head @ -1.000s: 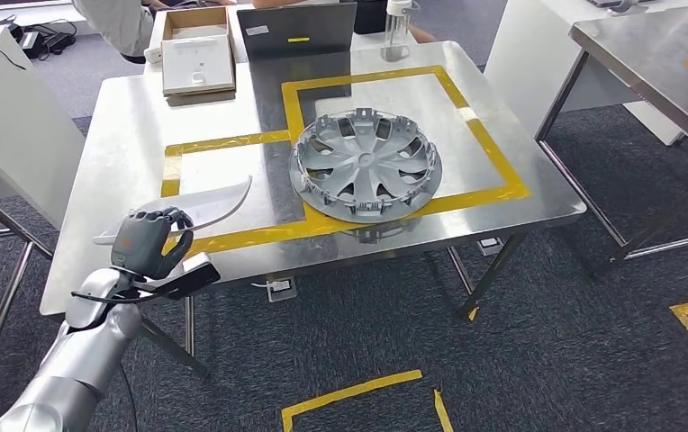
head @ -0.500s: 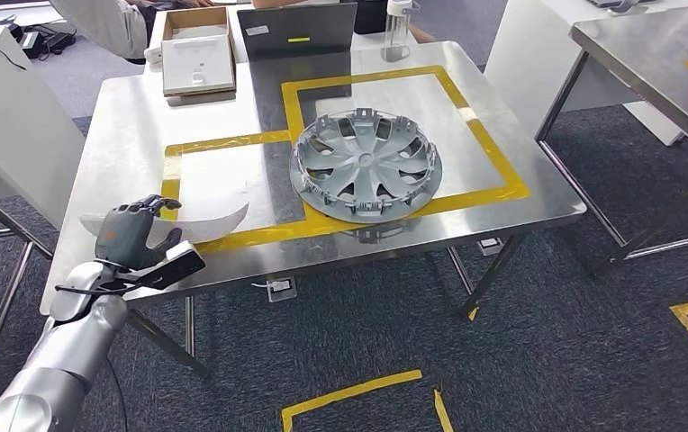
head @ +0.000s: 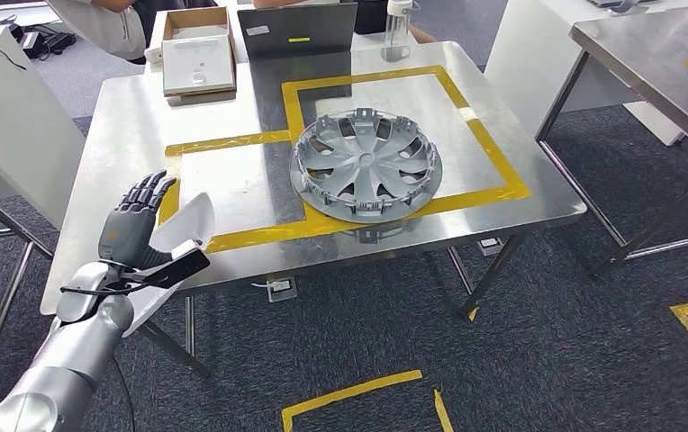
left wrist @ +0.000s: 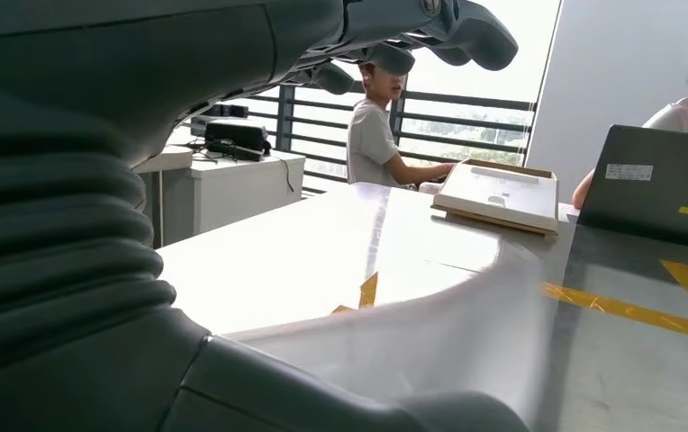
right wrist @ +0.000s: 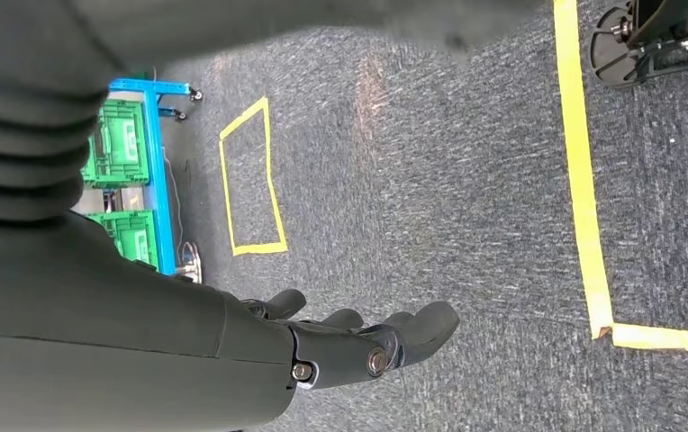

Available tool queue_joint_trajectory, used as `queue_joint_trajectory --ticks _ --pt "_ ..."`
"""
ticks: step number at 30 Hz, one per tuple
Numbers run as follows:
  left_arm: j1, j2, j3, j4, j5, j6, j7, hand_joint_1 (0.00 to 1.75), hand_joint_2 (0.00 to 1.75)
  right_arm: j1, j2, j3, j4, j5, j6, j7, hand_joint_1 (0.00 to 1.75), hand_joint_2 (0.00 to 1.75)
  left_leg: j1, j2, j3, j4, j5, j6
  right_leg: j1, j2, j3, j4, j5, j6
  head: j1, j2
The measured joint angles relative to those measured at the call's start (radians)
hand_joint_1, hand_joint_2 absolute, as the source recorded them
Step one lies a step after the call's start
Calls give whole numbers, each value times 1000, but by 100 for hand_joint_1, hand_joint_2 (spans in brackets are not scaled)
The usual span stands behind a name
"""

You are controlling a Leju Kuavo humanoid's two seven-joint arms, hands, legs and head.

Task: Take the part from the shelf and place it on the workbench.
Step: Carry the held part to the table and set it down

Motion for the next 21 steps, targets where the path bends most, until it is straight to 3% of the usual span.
queue_joint_trajectory --ticks 9,12,14,16,18,19,20,21 --pt "20 -48 0 13 0 17 28 0 0 0 2 -9 0 8 1 0 0 0 -9 0 0 2 -2 5 -7 0 0 -1 1 7 0 0" --pt "23 -54 0 14 3 23 32 0 0 0 2 -10 0 9 1 0 0 0 -14 0 0 2 -1 12 -11 0 1 -2 3 14 0 0" --pt "23 -61 0 14 5 25 33 0 0 0 2 -11 0 9 1 0 0 0 -8 2 3 -9 10 22 -9 0 -3 10 -2 21 0 0" --pt "23 -67 0 14 5 25 35 0 0 0 1 -12 0 8 0 0 0 0 -1 6 5 -21 21 31 -8 -3 -29 72 -45 30 4 0" --pt "24 -72 0 14 1 25 40 0 0 0 2 -15 0 7 0 0 0 0 0 9 0 -21 24 33 -15 -5 -80 189 -112 39 6 0" --pt "25 -74 0 15 -1 25 43 0 0 0 2 -15 0 6 0 0 0 0 1 10 -4 -18 25 32 -19 -5 -101 242 -133 44 6 0" --pt "26 -77 0 16 -4 25 45 0 0 0 2 -16 0 6 0 0 0 0 2 11 -8 -15 25 31 -23 -6 -111 268 -135 48 6 0" --pt "27 -79 0 17 -6 25 47 0 0 0 2 -16 0 6 0 0 0 0 4 11 -12 -10 25 29 -28 -7 -103 259 -120 52 6 0"
